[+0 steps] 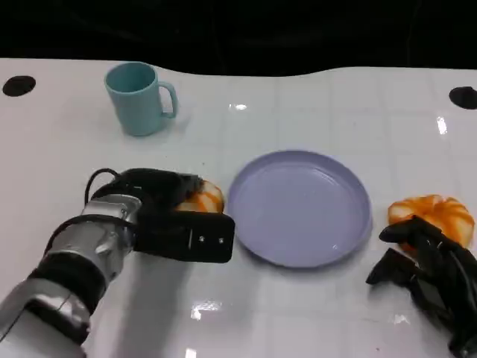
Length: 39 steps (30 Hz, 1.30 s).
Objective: Grasp the bread from the table and place it into the plate.
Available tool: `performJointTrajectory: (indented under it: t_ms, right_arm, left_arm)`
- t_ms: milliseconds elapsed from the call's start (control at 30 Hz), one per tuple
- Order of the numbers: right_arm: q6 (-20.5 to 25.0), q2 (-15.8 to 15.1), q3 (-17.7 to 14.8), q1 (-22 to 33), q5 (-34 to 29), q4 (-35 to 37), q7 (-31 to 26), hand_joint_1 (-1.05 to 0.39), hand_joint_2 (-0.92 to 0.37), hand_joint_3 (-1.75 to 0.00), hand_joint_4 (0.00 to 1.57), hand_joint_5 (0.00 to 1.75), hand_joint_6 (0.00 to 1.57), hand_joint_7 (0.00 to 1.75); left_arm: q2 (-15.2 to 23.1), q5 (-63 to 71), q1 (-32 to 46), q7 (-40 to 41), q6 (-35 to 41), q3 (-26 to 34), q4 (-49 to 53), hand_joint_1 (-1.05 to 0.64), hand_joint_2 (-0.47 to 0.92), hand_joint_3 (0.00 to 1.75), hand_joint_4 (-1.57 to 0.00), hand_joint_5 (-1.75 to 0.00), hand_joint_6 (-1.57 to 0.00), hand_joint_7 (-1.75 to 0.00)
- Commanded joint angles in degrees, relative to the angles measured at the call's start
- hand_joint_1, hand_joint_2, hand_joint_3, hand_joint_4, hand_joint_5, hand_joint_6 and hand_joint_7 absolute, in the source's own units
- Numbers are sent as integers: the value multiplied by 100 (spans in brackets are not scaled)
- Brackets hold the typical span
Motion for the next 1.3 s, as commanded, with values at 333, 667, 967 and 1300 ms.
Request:
performJointTrajectory:
  t_ms: [333, 667, 967, 1300]
  right_arm:
    - [72, -95, -35, 76, 48, 79, -23, -55, -92, -19, 67, 153, 64, 116]
    - [117, -98, -38, 25, 42, 123, -99, -55, -92, -17, 67, 155, 65, 118]
    - [-309, -156, 11, -25, -87, 371, 23, -55, -92, -25, 67, 155, 63, 120]
    - [-512, -152, 2, -81, -126, 552, 40, -55, -92, -24, 69, 157, 64, 117]
  left_arm:
    - [46, -259, -138, 1457, -509, -47, 880, -24, 92, 30, -70, -173, -60, -159]
    - [47, -525, -196, 1675, -455, 107, 921, -25, 91, 30, -71, -175, -50, -161]
    - [76, -871, -97, 2486, -743, 447, 637, -17, 79, 75, -80, -175, -56, -175]
    - [-29, -975, -103, 3120, -1483, 561, 12, -13, 48, 120, -87, -175, -62, -175]
